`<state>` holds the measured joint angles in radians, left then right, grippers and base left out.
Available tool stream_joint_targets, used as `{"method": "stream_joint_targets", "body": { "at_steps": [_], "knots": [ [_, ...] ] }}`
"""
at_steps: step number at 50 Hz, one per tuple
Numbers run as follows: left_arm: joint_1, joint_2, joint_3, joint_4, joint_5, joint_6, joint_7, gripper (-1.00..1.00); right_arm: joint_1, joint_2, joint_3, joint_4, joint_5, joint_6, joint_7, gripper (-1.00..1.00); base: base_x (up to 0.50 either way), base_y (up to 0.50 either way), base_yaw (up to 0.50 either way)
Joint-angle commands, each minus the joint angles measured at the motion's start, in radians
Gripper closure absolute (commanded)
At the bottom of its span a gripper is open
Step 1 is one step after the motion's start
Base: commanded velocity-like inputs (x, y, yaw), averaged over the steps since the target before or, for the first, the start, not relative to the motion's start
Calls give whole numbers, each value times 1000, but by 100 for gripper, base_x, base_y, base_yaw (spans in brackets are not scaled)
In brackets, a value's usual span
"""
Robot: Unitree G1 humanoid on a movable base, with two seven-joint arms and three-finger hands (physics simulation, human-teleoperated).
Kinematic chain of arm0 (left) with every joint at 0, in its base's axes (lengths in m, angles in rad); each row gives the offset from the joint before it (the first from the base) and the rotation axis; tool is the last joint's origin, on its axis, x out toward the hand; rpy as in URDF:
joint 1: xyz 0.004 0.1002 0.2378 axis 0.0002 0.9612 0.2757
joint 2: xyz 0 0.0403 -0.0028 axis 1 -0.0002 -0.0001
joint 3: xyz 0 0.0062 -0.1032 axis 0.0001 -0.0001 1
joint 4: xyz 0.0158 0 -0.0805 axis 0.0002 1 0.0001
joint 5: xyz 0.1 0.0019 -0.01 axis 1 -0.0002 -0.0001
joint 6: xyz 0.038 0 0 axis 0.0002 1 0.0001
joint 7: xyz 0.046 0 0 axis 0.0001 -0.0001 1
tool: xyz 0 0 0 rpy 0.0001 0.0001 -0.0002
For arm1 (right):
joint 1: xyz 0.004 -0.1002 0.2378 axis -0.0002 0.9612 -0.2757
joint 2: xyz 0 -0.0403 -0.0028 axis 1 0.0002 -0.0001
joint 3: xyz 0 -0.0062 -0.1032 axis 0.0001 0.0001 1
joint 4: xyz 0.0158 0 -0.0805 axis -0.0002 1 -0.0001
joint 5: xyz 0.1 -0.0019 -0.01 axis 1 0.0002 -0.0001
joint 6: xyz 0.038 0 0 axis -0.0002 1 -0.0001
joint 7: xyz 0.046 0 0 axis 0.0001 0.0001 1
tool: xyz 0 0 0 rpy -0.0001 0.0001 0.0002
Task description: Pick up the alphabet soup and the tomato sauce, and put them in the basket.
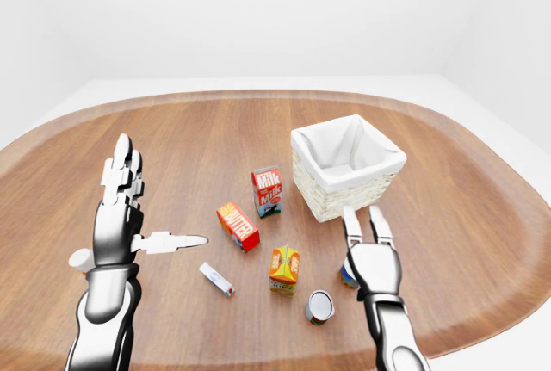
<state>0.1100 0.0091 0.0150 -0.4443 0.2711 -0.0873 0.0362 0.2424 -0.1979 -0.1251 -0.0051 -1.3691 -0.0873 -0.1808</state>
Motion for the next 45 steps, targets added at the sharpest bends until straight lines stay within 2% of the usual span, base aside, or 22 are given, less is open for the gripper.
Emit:
{"method": "stream_joint_targets", "body": {
  "at_steps": [1,45],
  "knots": [
    [2,0,1,-2,0,0,1,-100,-23,-18,17,69,2,0,-35,-100,0,0,0],
    [2,0,1,-2,0,0,1,-100,-76,-59,73,278,11,0,-144,-100,0,0,0]
  ]
}}
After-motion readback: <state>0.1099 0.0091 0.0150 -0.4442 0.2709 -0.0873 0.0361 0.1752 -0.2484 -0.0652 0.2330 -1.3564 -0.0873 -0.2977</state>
